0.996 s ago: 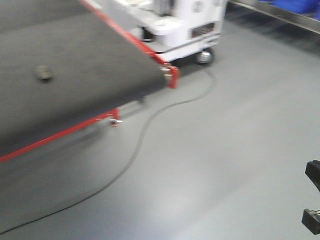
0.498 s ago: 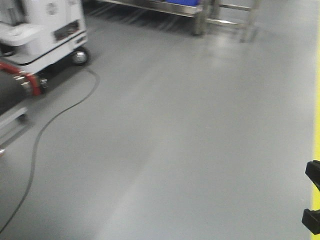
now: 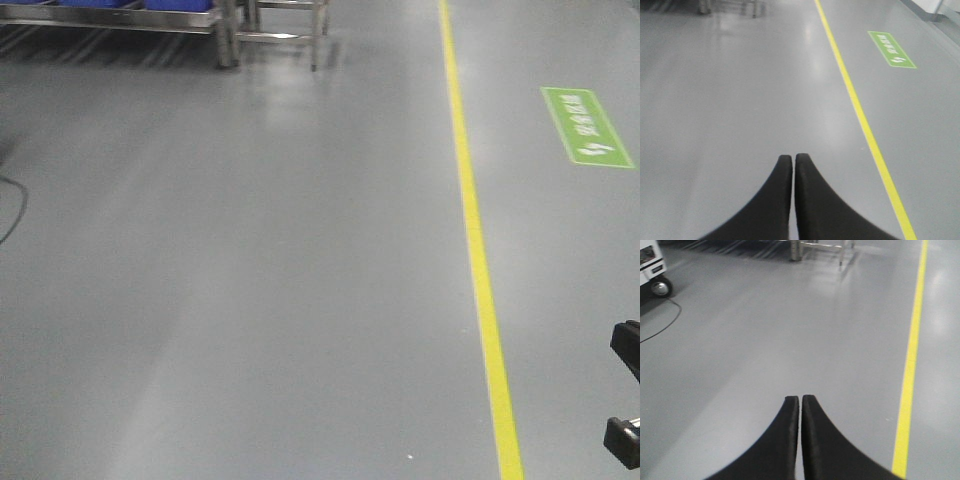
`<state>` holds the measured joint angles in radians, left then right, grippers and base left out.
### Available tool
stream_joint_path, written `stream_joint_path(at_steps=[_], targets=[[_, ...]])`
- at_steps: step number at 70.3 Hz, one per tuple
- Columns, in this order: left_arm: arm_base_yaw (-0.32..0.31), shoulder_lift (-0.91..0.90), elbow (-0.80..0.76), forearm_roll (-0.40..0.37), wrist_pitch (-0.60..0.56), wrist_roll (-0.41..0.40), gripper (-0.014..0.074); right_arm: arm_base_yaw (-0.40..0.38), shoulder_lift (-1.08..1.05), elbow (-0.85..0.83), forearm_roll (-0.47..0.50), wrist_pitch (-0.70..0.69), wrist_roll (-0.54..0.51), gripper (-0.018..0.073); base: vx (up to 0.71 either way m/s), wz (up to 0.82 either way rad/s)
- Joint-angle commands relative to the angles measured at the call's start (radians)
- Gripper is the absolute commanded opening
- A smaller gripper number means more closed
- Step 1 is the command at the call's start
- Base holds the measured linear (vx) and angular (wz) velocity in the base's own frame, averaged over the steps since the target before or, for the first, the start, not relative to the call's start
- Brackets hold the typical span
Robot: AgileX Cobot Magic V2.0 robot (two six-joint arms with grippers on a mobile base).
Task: Move and align brake pads A on conveyor
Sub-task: 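Drive the base along the yellow floor line toward the blue bins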
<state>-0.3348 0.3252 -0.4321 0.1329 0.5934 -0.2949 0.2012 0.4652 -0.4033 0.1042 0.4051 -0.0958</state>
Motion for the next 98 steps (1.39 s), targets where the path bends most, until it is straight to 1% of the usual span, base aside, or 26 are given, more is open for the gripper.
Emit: stream_joint_path(at_steps=[1,20,49,98], targets=[[-0.007,0.008,-0.021,0.002,-0.063,-0.002,-0.0006,-0.002,0.003,-0.026,-0.002,-0.074,-0.008,-0.0006,-0.05,-0.5],[-0.007,0.008,-0.021,0.002,-0.063,-0.002,-0.0006,-0.002,0.003,-0.026,-0.002,-0.074,-0.008,-0.0006,-0.04,-0.34],[-0.007,0.008,-0.021,0.002,-0.063,-0.002,-0.0006,-0.002,0.003,-0.026,-0.002,-0.074,-0.008,-0.0006,0.03,-0.06],[-0.007,0.008,-0.021,0.002,-0.063,-0.002,-0.0006,-0.002,0.003,-0.026,-0.002,-0.074,-0.008,-0.0006,0.2,-0.18]])
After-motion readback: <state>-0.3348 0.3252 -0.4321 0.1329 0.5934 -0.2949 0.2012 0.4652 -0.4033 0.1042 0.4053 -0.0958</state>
